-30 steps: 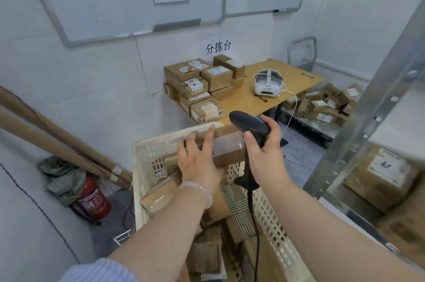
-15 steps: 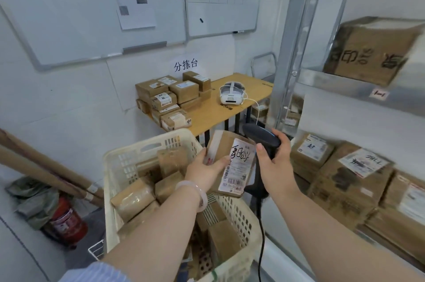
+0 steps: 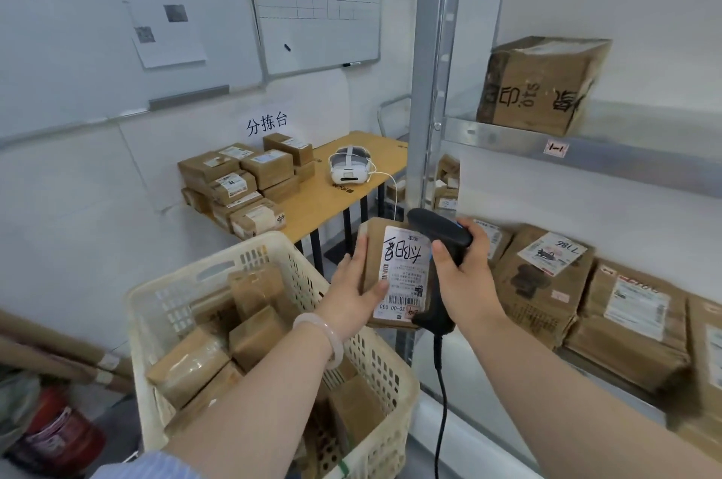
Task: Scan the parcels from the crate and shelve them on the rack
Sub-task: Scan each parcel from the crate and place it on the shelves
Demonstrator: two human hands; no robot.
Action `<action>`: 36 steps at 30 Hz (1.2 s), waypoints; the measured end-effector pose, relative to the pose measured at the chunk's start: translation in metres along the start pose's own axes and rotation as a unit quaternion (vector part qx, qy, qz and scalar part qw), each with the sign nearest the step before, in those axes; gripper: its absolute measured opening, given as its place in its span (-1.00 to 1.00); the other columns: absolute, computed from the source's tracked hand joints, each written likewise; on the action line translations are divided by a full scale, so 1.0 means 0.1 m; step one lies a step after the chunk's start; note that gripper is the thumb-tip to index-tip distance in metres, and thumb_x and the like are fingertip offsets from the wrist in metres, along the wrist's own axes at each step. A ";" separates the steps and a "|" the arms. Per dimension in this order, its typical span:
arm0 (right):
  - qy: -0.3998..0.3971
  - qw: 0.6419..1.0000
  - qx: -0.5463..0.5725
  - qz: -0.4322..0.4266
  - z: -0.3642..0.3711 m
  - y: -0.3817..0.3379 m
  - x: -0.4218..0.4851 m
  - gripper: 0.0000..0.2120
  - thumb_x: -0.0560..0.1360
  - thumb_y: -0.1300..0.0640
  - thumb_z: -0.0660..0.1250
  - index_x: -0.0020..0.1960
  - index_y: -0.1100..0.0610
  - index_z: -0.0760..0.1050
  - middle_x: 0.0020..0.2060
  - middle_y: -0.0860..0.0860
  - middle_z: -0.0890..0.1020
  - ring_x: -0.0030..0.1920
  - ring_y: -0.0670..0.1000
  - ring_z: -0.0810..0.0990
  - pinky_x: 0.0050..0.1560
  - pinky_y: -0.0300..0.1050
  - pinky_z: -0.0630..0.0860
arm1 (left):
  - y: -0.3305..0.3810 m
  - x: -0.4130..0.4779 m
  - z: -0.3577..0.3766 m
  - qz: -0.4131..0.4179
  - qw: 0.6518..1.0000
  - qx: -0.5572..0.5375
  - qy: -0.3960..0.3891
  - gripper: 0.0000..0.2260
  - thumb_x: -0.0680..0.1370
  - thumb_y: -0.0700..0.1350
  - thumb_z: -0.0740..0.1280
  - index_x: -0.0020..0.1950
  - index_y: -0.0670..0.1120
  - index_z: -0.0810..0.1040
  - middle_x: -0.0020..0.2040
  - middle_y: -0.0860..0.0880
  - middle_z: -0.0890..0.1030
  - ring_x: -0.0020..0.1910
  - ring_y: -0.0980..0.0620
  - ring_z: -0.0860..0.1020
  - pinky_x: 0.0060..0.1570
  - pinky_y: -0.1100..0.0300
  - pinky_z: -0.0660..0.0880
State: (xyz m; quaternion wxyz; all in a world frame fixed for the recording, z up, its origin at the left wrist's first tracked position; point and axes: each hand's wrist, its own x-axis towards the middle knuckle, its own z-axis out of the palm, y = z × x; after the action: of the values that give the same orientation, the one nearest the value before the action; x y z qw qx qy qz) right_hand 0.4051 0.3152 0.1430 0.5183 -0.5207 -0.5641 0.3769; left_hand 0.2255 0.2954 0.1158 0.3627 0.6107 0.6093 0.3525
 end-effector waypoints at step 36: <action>0.005 0.982 -0.162 -0.095 -0.36 -0.57 -0.52 -0.49 0.55 0.03 0.36 0.20 -0.49 0.19 -0.03 -0.20 0.60 -0.13 -0.18 0.63 -0.15 -0.11 0.66 | 0.45 0.35 -0.36 0.095 0.991 -0.097 -0.001 0.11 0.39 -0.18 0.59 0.55 0.39 -0.15 0.54 0.11 0.27 0.45 0.14 0.28 0.44 -0.12 0.34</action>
State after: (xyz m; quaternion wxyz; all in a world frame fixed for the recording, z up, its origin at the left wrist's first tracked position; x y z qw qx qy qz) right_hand 0.4245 0.2498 0.1944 0.4637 -0.5435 -0.6619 0.2268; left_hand 0.2167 0.3309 0.1724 0.3853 0.6281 0.5115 0.4420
